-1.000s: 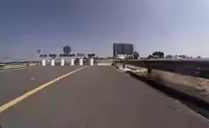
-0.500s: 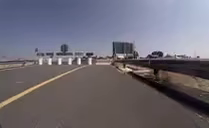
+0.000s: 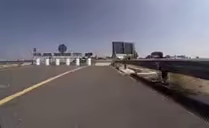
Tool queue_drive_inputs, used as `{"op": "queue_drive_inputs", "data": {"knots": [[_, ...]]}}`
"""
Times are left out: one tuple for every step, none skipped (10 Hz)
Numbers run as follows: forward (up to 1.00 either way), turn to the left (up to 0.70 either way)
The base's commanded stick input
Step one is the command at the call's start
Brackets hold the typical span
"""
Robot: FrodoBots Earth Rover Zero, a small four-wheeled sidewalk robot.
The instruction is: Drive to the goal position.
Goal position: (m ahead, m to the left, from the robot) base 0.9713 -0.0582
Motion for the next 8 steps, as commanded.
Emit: {"op": "queue_drive_inputs", "data": {"knots": [[1.0,0.0],[1.0,0.0],[1.0,0.0],[1.0,0.0],[1.0,0.0],[1.0,0.0],[1.0,0.0],[1.0,0.0]]}}
